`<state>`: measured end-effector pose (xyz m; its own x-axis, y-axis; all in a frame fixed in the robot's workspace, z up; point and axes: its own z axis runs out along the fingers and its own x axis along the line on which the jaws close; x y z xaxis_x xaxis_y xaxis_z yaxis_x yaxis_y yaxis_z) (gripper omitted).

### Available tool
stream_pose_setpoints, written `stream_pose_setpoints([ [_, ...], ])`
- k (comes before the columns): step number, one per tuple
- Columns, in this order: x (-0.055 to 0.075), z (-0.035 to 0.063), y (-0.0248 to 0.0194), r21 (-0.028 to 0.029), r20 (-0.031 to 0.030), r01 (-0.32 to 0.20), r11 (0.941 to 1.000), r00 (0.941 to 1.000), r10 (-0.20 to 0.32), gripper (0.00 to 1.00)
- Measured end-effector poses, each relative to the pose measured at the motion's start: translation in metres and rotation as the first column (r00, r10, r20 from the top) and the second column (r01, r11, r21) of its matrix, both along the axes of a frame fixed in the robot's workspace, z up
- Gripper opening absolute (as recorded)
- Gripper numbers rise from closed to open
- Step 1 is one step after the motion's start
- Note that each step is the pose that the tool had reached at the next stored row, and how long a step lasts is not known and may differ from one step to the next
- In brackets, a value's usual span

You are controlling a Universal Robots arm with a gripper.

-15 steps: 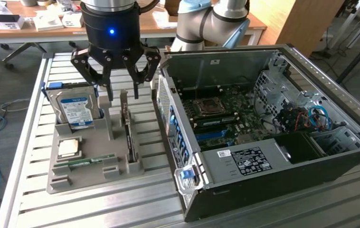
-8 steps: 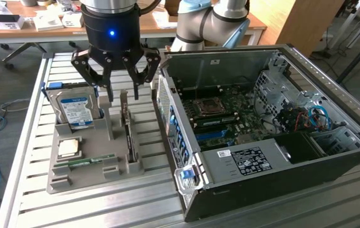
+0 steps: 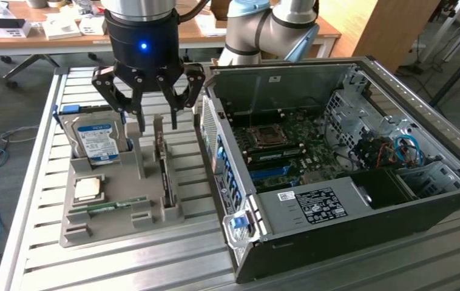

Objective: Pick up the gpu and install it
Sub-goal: 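Pick up the gpu and move the gpu toward the slot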

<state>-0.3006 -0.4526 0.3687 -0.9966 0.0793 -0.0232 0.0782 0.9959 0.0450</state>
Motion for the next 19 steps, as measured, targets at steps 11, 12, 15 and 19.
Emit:
stream_pose_setpoints([
  [11, 0.000, -0.0096, 0.0000, 0.0011, 0.0003, 0.000, 1.0000, 1.0000, 0.000, 0.53],
  [12, 0.000, -0.0105, 0.0000, 0.0011, 0.0003, 0.000, 1.0000, 1.0000, 0.000, 0.53],
  [15, 0.000, -0.0131, 0.0000, 0.0011, 0.0002, 0.000, 1.0000, 1.0000, 0.000, 0.53],
  [19, 0.000, -0.0169, 0.0000, 0.0011, 0.0002, 0.000, 1.0000, 1.0000, 0.000, 0.53],
])
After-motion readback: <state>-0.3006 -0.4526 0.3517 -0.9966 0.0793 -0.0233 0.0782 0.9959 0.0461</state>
